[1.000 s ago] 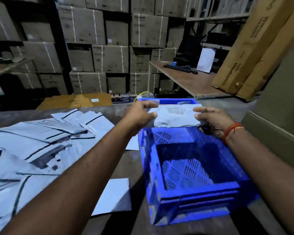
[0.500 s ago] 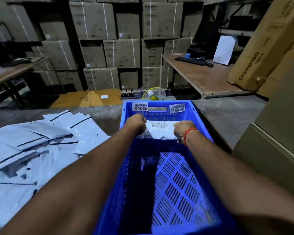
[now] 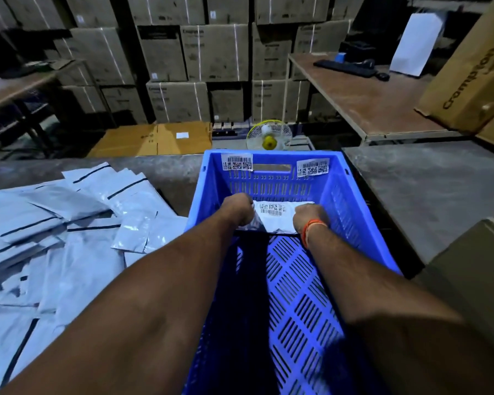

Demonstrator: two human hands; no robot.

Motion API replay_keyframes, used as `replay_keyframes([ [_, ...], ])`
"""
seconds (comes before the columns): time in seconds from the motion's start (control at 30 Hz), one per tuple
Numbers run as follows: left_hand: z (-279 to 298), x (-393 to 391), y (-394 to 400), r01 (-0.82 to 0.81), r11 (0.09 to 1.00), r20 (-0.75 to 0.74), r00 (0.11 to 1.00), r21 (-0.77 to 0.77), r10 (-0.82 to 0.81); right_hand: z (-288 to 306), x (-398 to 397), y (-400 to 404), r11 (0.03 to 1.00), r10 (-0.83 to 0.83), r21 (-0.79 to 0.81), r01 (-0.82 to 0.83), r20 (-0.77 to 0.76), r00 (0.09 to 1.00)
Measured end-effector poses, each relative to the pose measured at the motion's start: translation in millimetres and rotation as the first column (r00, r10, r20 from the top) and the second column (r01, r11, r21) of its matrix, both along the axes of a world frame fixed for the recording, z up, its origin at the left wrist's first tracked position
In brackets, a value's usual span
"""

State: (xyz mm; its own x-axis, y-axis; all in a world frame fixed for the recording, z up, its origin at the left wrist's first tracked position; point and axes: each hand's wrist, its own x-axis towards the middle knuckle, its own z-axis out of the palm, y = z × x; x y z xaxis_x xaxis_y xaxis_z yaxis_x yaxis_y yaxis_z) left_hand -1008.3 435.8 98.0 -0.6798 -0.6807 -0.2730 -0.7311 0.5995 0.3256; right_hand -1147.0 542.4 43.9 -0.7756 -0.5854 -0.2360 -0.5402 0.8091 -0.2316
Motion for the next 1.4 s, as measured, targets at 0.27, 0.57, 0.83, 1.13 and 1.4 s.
replay_keyframes([
  [0.27,0,1,4,0.129,0.984,0.164,0.98,-0.123,-0.108,5,12,-2,0.975,-0.148,-0.153,0.16,0.085,0.985],
  [0.57,48,47,35,0.164,0.907,0.052,0.986,-0.389,-0.156,69,53,31,0.968,-0.022,-0.251,-0.001,-0.087,0.996],
  [0.83,61,98,66,0.023,0.947,-0.077,0.996,-0.32,-0.05,99,83,80,0.95,0.097,-0.271,-0.154,-0.213,0.972],
  [1.13,67,142,96,0.029,0.952,-0.199,0.975,-0.304,-0.093,98,122,122,0.932,0.201,-0.26,-0.251,-0.202,0.958],
  [1.4,69,221,111,-0.022,0.975,-0.34,0.939,-0.219,-0.055,104,172,190,0.919,0.107,-0.336,-0.207,-0.294,0.95],
])
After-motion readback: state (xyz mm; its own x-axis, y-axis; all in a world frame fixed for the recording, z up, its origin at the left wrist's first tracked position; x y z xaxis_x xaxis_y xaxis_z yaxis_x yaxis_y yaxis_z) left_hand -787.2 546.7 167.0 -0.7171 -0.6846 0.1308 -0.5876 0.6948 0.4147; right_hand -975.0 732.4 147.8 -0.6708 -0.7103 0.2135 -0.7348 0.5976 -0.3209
